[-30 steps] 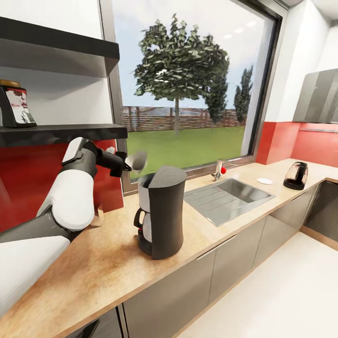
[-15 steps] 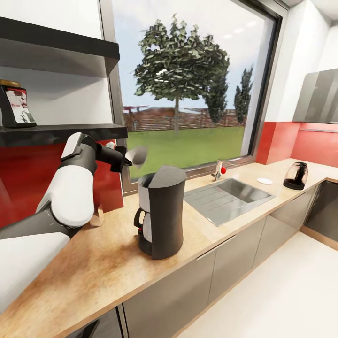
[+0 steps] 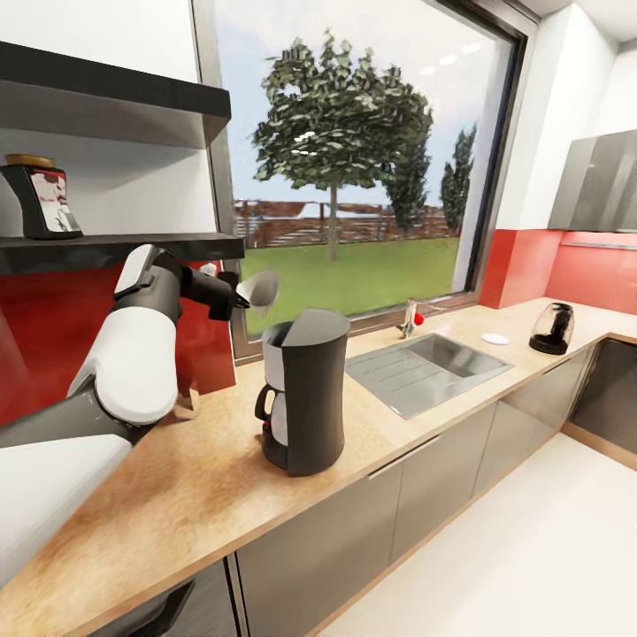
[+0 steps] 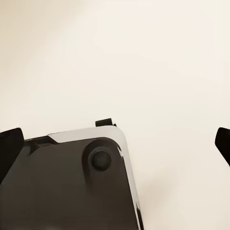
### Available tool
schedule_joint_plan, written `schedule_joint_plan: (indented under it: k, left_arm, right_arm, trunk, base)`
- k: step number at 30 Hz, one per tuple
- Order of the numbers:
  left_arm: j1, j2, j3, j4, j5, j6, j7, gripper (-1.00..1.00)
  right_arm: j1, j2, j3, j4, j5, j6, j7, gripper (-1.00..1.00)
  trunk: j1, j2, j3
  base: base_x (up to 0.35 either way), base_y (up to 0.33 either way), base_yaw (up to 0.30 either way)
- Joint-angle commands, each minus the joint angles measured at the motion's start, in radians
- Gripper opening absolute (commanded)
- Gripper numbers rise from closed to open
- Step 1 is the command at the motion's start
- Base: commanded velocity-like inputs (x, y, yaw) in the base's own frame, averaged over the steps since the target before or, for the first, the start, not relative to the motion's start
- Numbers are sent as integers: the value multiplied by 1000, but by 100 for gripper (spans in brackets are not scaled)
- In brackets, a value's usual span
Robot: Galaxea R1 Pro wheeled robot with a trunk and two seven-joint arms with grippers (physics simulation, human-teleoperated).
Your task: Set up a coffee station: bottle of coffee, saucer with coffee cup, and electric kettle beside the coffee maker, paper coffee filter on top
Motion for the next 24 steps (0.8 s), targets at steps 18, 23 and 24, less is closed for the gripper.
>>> schedule_joint_plan:
  k: [18, 23, 24]
  left_arm:
    - [-27, -5, 6, 10, 137, -121, 156, -100]
    - [-27, -7, 8, 12, 139, -128, 180, -100]
    - [-25, -6, 8, 12, 139, -142, 182, -100]
  right_arm:
    - [0, 0, 0, 1, -10, -4, 2, 100]
    - [0, 0, 0, 1, -10, -5, 2, 100]
    - [0, 0, 0, 1, -10, -6, 2, 100]
  trunk:
    - [0, -1, -1]
    - [0, -1, -1]
    - [0, -1, -1]
  base:
    - [0, 0, 0]
    - [0, 0, 0]
    - [0, 0, 0]
